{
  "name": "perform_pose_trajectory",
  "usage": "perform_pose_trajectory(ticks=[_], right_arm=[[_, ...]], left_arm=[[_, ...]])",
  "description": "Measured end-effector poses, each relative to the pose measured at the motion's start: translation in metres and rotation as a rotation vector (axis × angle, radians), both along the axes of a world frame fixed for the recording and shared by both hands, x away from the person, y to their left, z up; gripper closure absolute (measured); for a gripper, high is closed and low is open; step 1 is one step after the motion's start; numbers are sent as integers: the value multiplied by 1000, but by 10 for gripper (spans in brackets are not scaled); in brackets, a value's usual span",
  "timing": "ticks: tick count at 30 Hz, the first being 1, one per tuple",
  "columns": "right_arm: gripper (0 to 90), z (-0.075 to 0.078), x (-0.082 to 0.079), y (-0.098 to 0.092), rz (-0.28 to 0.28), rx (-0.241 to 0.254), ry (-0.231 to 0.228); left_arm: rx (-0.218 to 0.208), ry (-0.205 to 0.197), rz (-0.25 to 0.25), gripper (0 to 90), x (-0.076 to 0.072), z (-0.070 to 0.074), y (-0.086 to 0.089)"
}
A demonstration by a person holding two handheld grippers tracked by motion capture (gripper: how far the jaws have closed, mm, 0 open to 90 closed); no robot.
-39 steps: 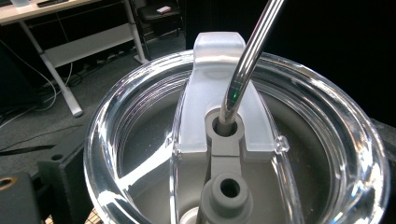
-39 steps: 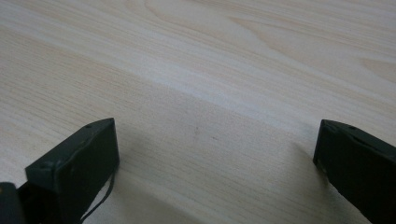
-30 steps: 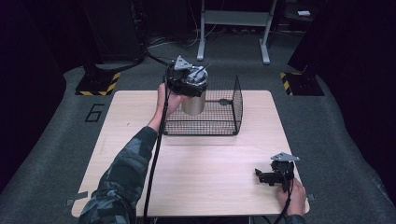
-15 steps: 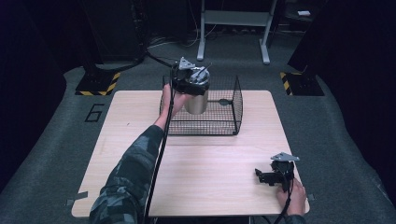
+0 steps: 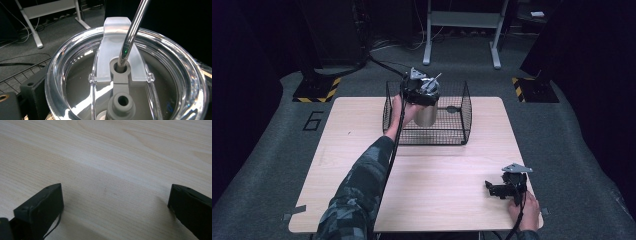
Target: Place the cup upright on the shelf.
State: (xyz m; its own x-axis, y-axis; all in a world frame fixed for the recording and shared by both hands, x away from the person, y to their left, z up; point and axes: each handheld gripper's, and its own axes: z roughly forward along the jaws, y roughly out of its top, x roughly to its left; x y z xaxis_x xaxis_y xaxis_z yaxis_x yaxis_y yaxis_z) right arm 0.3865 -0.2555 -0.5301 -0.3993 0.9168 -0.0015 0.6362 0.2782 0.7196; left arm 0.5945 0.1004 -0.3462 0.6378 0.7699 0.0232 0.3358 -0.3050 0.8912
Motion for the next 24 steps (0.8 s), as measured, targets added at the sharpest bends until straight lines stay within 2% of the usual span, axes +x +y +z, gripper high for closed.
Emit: perform_pose_trajectory(ticks=[11,21,24], right_arm=[[0,0,0,0,1,0,0],[0,0,0,0,-1,1,3],[0,0,0,0,-1,1,3]], left_arm=[[-10,15,47,41,6,-21,-4],[13,23,85,41,11,-40,-5],[19,26,79,41,11,-43,-6]])
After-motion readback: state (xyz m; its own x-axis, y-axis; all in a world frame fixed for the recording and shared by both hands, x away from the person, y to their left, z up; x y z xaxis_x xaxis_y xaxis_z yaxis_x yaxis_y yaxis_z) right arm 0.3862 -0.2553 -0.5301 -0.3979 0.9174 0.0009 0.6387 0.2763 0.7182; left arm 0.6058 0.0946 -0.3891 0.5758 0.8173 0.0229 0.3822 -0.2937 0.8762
